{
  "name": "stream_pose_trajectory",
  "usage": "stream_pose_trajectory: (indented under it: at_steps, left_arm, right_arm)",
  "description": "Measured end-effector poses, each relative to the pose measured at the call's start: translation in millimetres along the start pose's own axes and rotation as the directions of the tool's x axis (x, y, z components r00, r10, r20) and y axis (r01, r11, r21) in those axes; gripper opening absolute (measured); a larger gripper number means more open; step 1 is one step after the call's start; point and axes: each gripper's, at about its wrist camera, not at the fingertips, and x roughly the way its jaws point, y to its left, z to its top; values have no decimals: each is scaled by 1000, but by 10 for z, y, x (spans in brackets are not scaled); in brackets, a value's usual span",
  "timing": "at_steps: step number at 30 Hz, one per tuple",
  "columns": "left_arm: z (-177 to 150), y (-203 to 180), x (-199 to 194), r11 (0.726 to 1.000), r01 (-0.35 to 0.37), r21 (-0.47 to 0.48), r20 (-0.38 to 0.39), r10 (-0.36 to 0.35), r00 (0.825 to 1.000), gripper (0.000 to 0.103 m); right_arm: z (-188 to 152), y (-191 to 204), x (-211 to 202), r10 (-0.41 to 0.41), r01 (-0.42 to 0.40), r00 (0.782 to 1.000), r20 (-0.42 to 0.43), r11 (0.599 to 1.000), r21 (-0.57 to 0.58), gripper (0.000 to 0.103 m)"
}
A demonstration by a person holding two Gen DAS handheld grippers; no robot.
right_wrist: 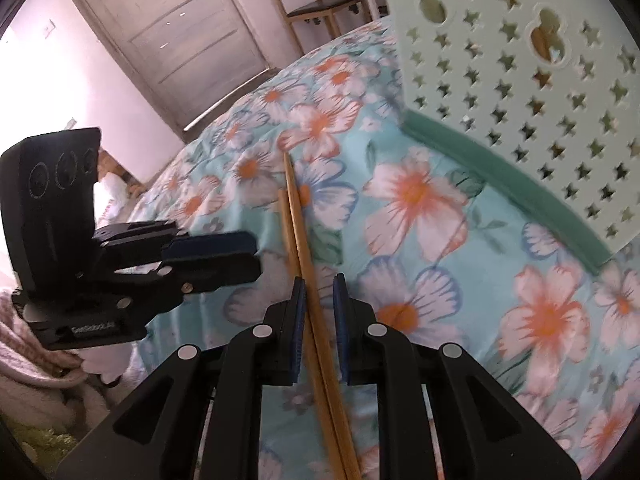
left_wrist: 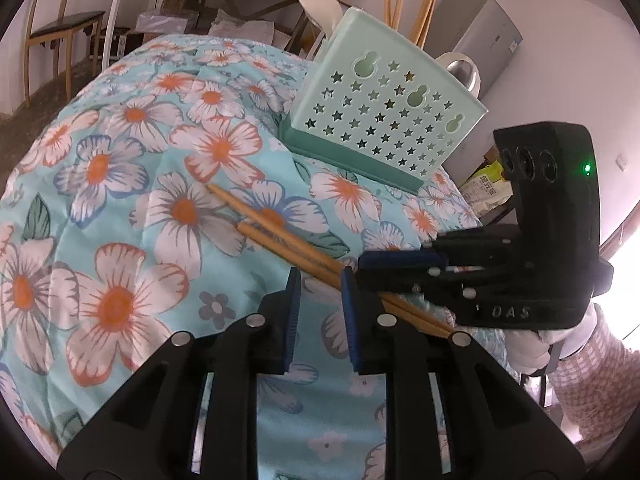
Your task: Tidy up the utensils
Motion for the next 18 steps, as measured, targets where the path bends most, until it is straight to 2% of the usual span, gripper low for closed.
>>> stream_pose_trajectory:
  at_steps: [3,9,11,16,18]
  left_arm:
    - [0,20,15,1000,13,-17,-12,-13,1000,19]
    - [15,100,127,989,71,-127,-67,-80,995,19]
    - [20,153,179,978,90,-188,-77,-106,991,19]
    - [89,307,288,924,147,-353,-72,-183,980,19]
    - [112,341,312,910,152,-387,-73,-194,978,19]
  right_arm:
    - [-13,-62,-35,-3,3,1000,9,1000,14,14]
    - [-117,-129,-130,-49,49,998,24,998,26,14]
    - [-157,-174,-146,-113,113,993,19,993,26,13]
    - [-279,-291,-198,-81,78,996,32,993,90,13]
    - [-287,-287,-231,-80,76,996,42,992,98,13]
